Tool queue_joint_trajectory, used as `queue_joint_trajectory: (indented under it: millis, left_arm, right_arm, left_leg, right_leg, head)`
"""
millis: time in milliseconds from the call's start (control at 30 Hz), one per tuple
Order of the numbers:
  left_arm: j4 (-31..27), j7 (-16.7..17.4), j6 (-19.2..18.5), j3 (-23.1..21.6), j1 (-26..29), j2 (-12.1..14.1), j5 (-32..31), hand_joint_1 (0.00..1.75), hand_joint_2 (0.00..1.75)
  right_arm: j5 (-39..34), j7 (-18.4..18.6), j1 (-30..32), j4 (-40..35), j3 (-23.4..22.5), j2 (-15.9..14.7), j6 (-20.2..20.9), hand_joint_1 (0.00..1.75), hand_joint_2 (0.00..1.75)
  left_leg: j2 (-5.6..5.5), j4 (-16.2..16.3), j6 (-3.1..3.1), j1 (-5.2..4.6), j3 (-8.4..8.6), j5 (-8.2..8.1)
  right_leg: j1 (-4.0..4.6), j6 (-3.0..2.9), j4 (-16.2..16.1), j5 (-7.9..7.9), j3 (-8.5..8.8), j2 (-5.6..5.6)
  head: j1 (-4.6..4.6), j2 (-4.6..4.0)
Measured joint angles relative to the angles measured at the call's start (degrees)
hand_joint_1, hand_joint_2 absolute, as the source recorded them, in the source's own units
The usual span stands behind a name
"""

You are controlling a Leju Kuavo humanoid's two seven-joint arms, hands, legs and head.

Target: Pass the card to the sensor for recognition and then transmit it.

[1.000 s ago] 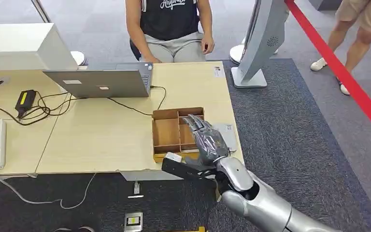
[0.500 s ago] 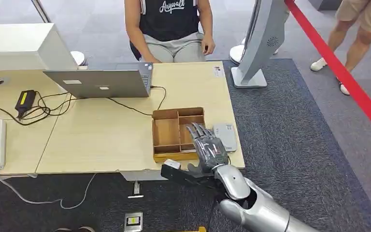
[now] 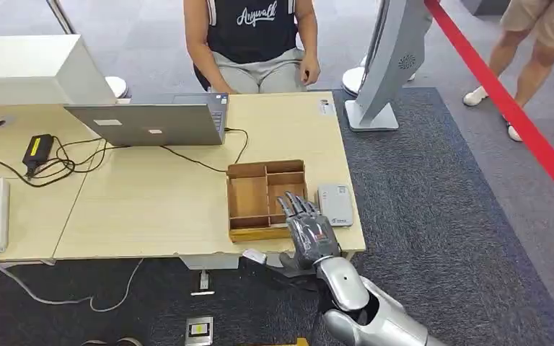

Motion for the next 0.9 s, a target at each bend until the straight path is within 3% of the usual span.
queue_joint_trajectory:
  millis: [400, 667, 900]
  left_arm:
    - [0.00, -0.11, 0.00, 0.02, -0.01, 0.00, -0.11, 0.00, 0.00]
    - [0.00, -0.63, 0.13, 0.00, -0.03, 0.00, -0.68, 0.00, 0.00]
    - [0.00, -0.72, 0.13, 0.00, -0.05, 0.00, -0.85, 0.00, 0.00]
  right_arm:
    - [1.07, -0.31, 0.18, 0.59, -0.46, 0.44, -0.64, 0.00, 1.75]
    - [4.74, -3.15, -0.62, 3.15, -1.53, 1.42, -5.86, 0.00, 1.75]
    - [5.01, -4.81, -2.40, 6.86, -1.70, 2.73, -7.96, 0.00, 1.75]
  left_leg:
    - [0.00, 0.00, 0.00, 0.00, 0.00, 0.00]
    - [0.00, 0.00, 0.00, 0.00, -0.01, 0.00]
    - [0.00, 0.00, 0.00, 0.00, -0.01, 0.00]
  right_leg:
    - [0.00, 0.00, 0.00, 0.00, 0.00, 0.00]
    - [0.00, 0.00, 0.00, 0.00, 0.00, 0.00]
    - [0.00, 0.00, 0.01, 0.00, 0.01, 0.00]
  head:
    - [0.00, 0.02]
    - [0.00, 0.00]
    - [-0.02, 0.02]
